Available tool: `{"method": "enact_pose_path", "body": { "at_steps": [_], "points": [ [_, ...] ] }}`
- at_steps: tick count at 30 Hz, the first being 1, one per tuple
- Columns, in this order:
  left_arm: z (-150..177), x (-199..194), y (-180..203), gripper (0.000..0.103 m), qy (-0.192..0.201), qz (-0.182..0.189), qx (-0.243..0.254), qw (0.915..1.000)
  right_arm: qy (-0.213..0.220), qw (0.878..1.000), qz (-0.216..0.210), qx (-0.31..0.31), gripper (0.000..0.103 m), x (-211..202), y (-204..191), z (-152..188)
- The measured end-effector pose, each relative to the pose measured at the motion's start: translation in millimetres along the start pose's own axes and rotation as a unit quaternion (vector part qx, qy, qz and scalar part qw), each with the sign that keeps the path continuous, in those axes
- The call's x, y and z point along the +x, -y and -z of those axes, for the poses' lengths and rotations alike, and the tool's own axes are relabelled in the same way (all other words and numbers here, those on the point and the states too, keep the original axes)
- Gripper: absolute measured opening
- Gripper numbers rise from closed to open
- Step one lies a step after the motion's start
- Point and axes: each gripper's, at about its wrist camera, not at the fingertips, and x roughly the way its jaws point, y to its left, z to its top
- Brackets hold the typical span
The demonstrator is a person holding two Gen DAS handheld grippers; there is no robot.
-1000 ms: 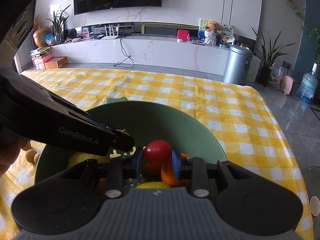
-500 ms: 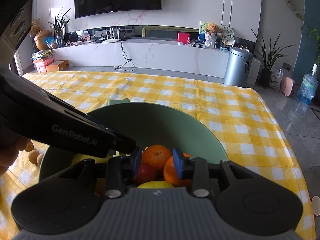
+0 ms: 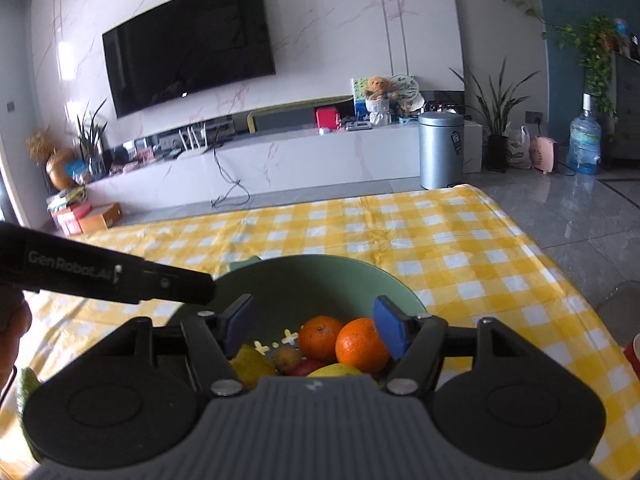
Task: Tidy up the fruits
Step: 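Withdraw both tools from the colander toward the remaining kiwis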
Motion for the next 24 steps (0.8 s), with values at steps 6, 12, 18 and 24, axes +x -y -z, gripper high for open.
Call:
{"method": "enact_pose_path", "body": {
  "at_steps": [6, 12, 18, 24],
  "points": [
    [20, -37, -11, 0.050, 0.021, -0.036, 0.003, 0.9991, 0.020, 1.000, -0.006, 0.014, 0.069, -27, -27, 12],
    [44, -58, -23, 0.050, 0.012, -0.046, -0.008, 0.9989, 0.016, 1.000, -0.027, 0.004, 0.071, -45, -60, 31],
    [68, -70, -40, 0.050, 0.003, -0.066, -0.022, 0.9976, -0.002, 0.999, -0.049, -0.010, 0.073, -50, -89, 48],
    [86, -77, -60, 0.050, -0.001, -0.073, -0.050, 0.9961, -0.024, 0.998, -0.052, -0.025, 0.073, -46, -109, 62]
  ]
}}
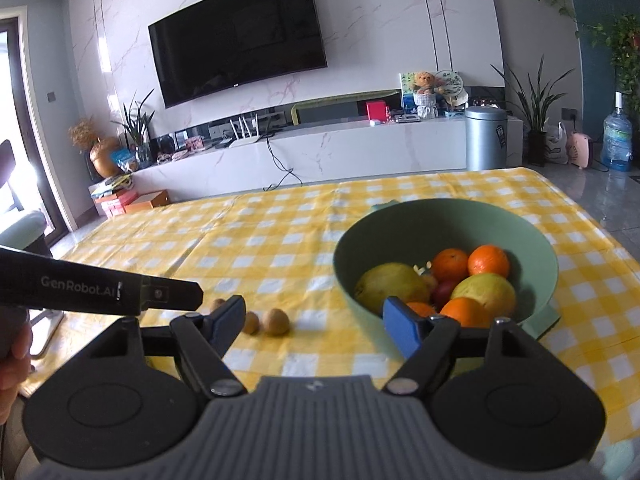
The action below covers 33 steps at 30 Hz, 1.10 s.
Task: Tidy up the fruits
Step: 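Withdraw both tools from the colander toward the remaining kiwis, then close the left tool on a kiwi while the right tool closes on another kiwi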
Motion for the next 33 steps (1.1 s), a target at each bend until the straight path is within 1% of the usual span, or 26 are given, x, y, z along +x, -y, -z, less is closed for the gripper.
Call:
{"method": "enact_pose_path", "body": {
  "at_steps": [5, 10, 12, 17, 20, 23, 25, 26, 28, 33],
  "points": [
    [12, -2, -19, 0.049, -0.001, -0.005, -0.021, 0.9998, -0.018, 1.000, 0.004, 0.000, 0.075, 9, -8, 8],
    [19, 2, -31, 0.049, -0.002, -0.004, -0.034, 0.9994, -0.026, 0.999, 0.009, -0.031, 0.074, 17, -22, 14],
    [21, 4, -36, 0.048, -0.006, -0.003, -0.037, 0.9993, -0.031, 0.999, 0.000, -0.037, 0.075, 20, -25, 15],
    [27, 10, -45, 0.047, -0.014, -0.001, -0.045, 0.9989, -0.039, 0.998, 0.006, -0.053, 0.075, 31, -30, 17],
    [29, 15, -48, 0.046, -0.020, 0.006, -0.049, 0.9986, -0.054, 0.997, -0.007, -0.055, 0.074, 38, -31, 17],
    [31, 20, -49, 0.041, -0.027, 0.013, -0.049, 0.9984, -0.065, 0.996, -0.007, -0.059, 0.068, 47, -34, 18],
    [33, 24, -51, 0.038, -0.032, 0.015, -0.050, 0.9981, -0.074, 0.996, -0.007, -0.058, 0.059, 52, -34, 19],
    [34, 26, -51, 0.037, -0.033, 0.017, -0.050, 0.9981, -0.078, 0.995, -0.007, -0.056, 0.058, 54, -33, 19],
    [33, 29, -52, 0.036, -0.033, 0.020, -0.047, 0.9982, -0.083, 0.995, -0.008, -0.051, 0.052, 57, -31, 19],
    [25, 39, -55, 0.036, -0.025, 0.008, -0.038, 0.9989, -0.085, 0.995, -0.009, -0.048, 0.047, 71, -33, 15]
  ]
}}
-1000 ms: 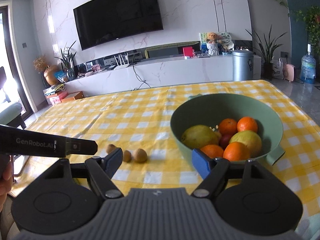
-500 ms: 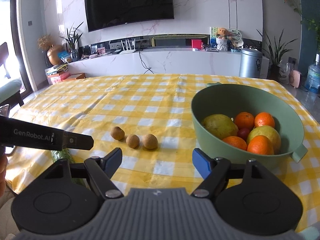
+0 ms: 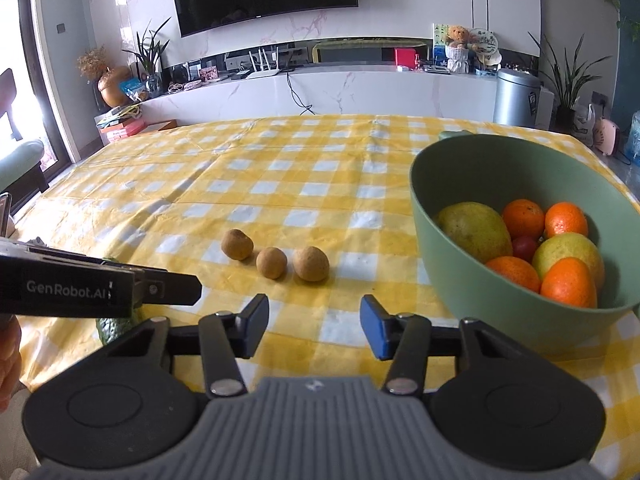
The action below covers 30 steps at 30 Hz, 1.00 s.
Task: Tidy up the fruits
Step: 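Close the left tool on a kiwi while the right tool closes on another kiwi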
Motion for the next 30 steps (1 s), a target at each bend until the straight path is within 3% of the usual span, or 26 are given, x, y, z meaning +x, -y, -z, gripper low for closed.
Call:
{"method": "enact_pose_path", "body": {
  "at_steps": [7, 14, 17, 30],
  "points": [
    [-16, 20, -8, 0.036, 0.010, -0.013, -0.014, 0.9998, 0.004, 1.000, 0.006, 0.013, 0.033, 21, 1, -10],
    [-24, 38, -8, 0.036, 0.005, -0.019, -0.020, 0.9996, 0.006, 0.999, 0.002, 0.038, 0.031, 39, 7, -16],
    [-26, 44, -8, 0.036, 0.001, -0.020, -0.022, 0.9995, 0.006, 0.999, -0.004, 0.049, 0.026, 44, 10, -18],
    [-29, 55, -9, 0.034, -0.008, -0.010, -0.031, 0.9994, 0.005, 0.998, -0.033, 0.058, 0.025, 58, 9, -18]
  ]
}}
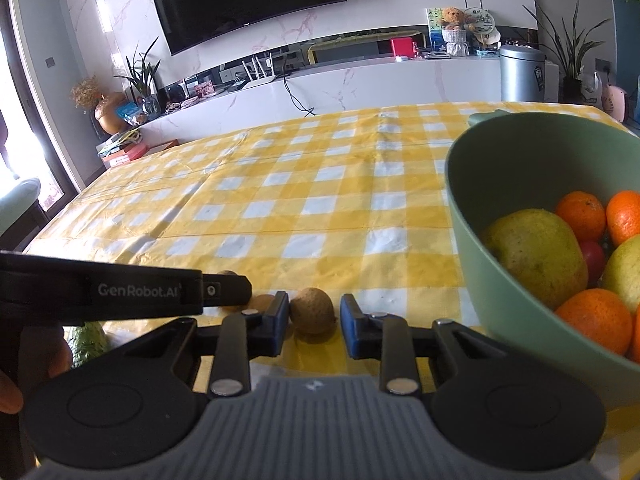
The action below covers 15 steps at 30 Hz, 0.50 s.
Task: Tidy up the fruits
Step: 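Close the left tool on a kiwi while the right tool closes on another kiwi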
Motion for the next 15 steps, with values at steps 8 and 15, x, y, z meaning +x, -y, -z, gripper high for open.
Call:
{"method": "enact_pose_path", "body": {
  "at_steps": [8, 15],
  "points": [
    [1, -2, 3, 0.030, 0.009, -0.007, -0.003, 0.9999, 0.002, 1.000, -0.003, -0.003, 0.021, -1, 0, 1],
    [0, -24, 6, 0.030, 0.033, -0.016, -0.010, 0.9993, 0.018, 1.000, 0.002, -0.010, 0.021, -10, -1, 2]
  ]
}}
